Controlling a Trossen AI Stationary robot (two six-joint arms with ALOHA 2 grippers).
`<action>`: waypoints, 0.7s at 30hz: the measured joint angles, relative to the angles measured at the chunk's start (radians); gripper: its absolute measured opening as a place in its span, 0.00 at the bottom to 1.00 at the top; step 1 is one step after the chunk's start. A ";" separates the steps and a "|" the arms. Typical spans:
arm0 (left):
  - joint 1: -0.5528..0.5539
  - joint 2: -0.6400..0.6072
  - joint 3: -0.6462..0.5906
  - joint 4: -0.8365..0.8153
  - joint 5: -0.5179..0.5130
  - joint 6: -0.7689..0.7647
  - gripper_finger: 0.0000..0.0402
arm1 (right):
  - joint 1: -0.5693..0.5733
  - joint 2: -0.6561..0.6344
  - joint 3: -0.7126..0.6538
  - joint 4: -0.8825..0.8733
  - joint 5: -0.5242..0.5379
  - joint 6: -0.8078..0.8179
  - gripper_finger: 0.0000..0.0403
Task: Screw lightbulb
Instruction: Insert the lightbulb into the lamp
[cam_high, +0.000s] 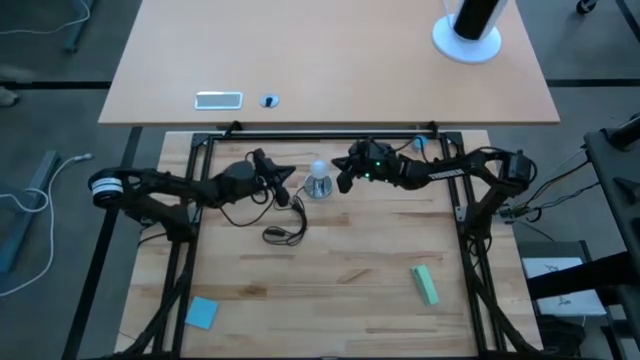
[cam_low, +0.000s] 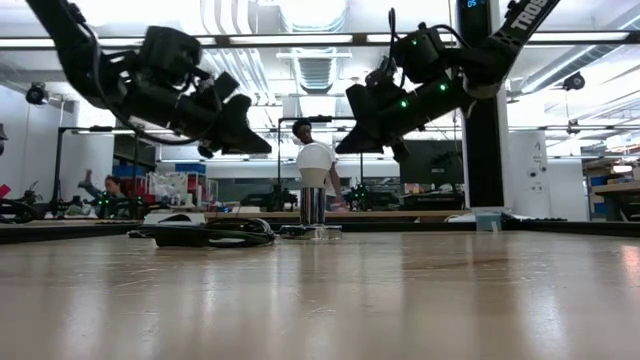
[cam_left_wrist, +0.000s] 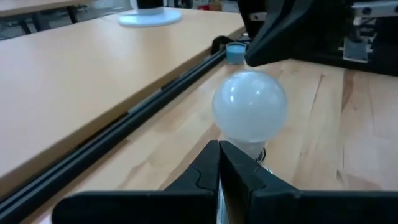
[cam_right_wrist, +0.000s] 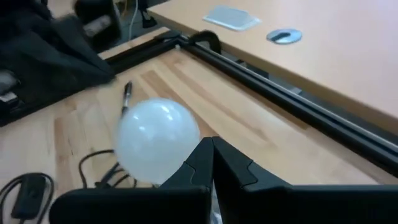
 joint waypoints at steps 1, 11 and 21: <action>-0.003 0.016 0.014 -0.005 0.004 0.000 0.00 | 0.000 0.000 0.007 -0.005 -0.003 0.000 0.00; -0.008 0.147 0.113 -0.004 0.072 0.023 0.00 | 0.005 0.000 0.019 -0.147 -0.009 0.035 0.00; -0.009 0.182 0.146 -0.004 0.079 0.018 0.00 | 0.009 0.000 0.018 -0.137 -0.081 0.023 0.00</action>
